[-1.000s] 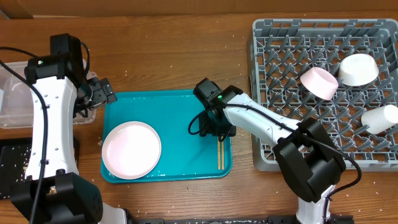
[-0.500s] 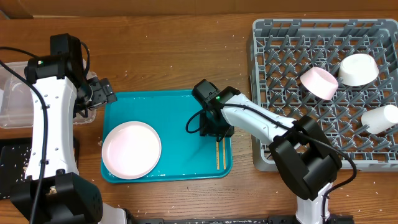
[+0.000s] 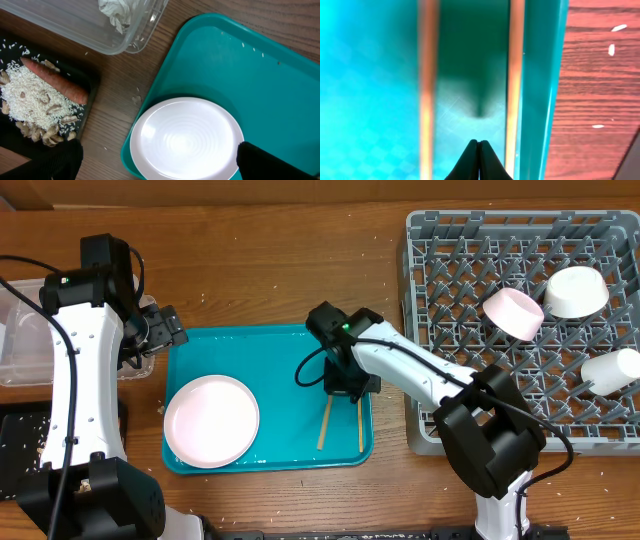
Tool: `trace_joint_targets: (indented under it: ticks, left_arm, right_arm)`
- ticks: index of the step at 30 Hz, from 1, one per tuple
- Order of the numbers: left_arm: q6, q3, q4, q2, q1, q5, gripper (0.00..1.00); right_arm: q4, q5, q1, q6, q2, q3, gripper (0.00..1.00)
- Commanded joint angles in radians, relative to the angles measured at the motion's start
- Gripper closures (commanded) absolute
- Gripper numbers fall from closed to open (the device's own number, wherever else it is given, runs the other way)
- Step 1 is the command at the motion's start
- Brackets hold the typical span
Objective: Sort waste into correct bins and load items into the dishwasher
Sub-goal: 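Pinch one wooden chopstick with the right gripper and lift it, then carry the chopstick to the rack's top edge and release it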
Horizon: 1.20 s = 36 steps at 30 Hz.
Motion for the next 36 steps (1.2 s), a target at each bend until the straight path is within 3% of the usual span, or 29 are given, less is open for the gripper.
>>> trace_joint_targets:
  ticks: [1, 5, 7, 9, 11, 15, 22, 26, 33, 36]
  left_arm:
    - [0.002, 0.000, 0.002, 0.003, 0.000, -0.010, 0.00]
    - [0.002, 0.000, 0.002, 0.003, 0.000, -0.010, 0.00]
    - [0.002, 0.000, 0.002, 0.003, 0.000, -0.010, 0.00]
    - [0.002, 0.000, 0.002, 0.003, 0.000, -0.010, 0.00]
    - [0.002, 0.000, 0.002, 0.003, 0.000, -0.010, 0.00]
    - [0.002, 0.000, 0.002, 0.003, -0.001, -0.010, 0.00]
    - [0.002, 0.000, 0.002, 0.003, 0.000, -0.010, 0.00]
    - [0.002, 0.000, 0.002, 0.003, -0.001, -0.010, 0.00]
    - [0.002, 0.000, 0.002, 0.003, 0.000, -0.010, 0.00]
    - [0.002, 0.000, 0.002, 0.003, 0.000, -0.010, 0.00]
  right_arm:
    - [-0.023, 0.005, 0.006, -0.005, 0.010, 0.056, 0.96]
    - [-0.068, -0.008, 0.006, -0.013, 0.010, 0.116, 0.93]
    - [-0.074, -0.033, 0.006, -0.041, 0.010, 0.137, 0.82]
    - [-0.065, -0.080, 0.006, -0.048, 0.010, 0.142, 0.47]
    - [-0.049, -0.123, 0.011, -0.047, 0.012, 0.142, 0.42]
    - [0.012, -0.091, 0.053, -0.002, 0.019, 0.142, 0.42]
    - [0.091, 0.046, 0.137, 0.210, 0.077, 0.142, 0.45]
    - [0.152, 0.064, 0.175, 0.243, 0.113, 0.142, 0.46]
    - [0.114, 0.194, 0.204, 0.279, 0.130, 0.142, 0.47]
    - [0.104, 0.207, 0.204, 0.278, 0.144, 0.142, 0.55]
